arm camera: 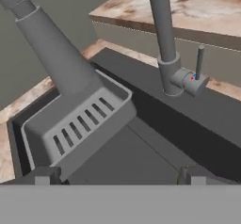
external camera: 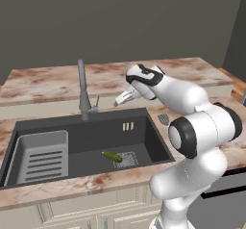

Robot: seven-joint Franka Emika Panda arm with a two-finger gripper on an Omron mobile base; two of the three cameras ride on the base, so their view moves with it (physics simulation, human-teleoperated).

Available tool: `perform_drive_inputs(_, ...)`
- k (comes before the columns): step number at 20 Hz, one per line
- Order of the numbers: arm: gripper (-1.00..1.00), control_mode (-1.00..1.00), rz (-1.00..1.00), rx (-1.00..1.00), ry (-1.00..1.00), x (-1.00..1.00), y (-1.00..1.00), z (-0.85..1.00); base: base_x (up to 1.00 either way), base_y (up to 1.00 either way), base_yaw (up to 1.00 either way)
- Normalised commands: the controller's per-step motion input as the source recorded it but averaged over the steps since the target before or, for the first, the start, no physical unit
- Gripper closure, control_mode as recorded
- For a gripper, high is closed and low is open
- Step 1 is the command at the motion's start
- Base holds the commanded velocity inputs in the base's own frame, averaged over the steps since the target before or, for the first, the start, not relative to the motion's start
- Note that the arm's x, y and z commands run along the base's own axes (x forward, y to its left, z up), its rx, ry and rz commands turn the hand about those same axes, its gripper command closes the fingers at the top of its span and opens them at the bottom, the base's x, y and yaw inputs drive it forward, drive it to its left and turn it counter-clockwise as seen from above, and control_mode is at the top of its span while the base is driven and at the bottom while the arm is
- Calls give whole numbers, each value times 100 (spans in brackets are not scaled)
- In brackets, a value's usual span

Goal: Turn on the sink faucet. Then move the cucumber from the counter to the sink. Turn off the sink. Move the vegetable from the sink to the pot next to the stove. Finally move the pot to the rear left burner.

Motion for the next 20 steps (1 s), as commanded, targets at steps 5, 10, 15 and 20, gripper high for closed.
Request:
perform_drive_inputs(5, -100, -100, -8, -4, 9, -21, 0, -68, 0, 0, 0)
perform_drive_inputs(10, -100, -100, 0, -12, 11, 0, 2, -56, 0, 0, 0)
perform_drive_inputs(15, -100, -100, 0, -12, 8, 0, 0, -52, 0, 0, 0)
perform_drive_inputs(20, -100, -100, 0, -10, 3, 0, -1, -37, 0, 0, 0)
